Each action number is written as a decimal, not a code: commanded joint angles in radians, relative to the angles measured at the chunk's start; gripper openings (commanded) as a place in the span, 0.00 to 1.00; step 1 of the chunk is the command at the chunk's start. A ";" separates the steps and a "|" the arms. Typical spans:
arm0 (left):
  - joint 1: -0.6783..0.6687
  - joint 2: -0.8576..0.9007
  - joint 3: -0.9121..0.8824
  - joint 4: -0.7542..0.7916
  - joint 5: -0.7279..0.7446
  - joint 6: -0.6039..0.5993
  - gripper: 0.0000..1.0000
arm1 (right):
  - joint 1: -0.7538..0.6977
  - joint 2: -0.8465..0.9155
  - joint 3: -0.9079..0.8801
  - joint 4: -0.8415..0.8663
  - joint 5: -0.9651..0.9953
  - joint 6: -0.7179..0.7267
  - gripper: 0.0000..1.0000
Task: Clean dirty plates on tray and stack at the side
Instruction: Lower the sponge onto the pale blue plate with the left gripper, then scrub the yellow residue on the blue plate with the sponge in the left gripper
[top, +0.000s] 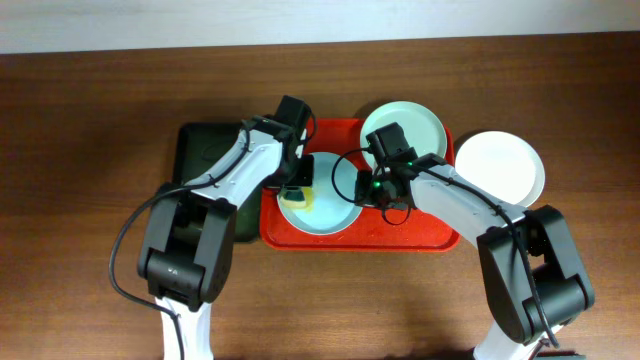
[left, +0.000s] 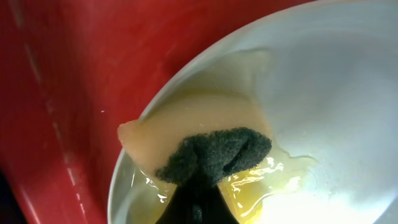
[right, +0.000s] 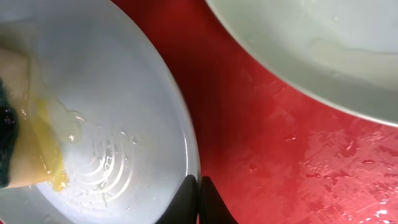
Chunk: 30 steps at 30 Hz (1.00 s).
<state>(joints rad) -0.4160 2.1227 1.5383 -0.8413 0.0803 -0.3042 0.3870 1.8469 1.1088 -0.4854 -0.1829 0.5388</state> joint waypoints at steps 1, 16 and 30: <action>-0.064 0.088 -0.013 0.011 0.032 -0.010 0.00 | 0.006 0.012 -0.006 0.003 0.008 0.001 0.04; -0.076 0.053 0.051 0.035 0.133 -0.005 0.00 | 0.006 0.012 -0.006 0.001 0.008 0.001 0.04; -0.027 -0.069 0.068 -0.066 0.001 -0.010 0.00 | 0.006 0.013 -0.006 -0.001 0.011 0.000 0.04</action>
<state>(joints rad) -0.4435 2.0888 1.5978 -0.8955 0.1303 -0.3046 0.3870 1.8469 1.1088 -0.4889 -0.1627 0.5396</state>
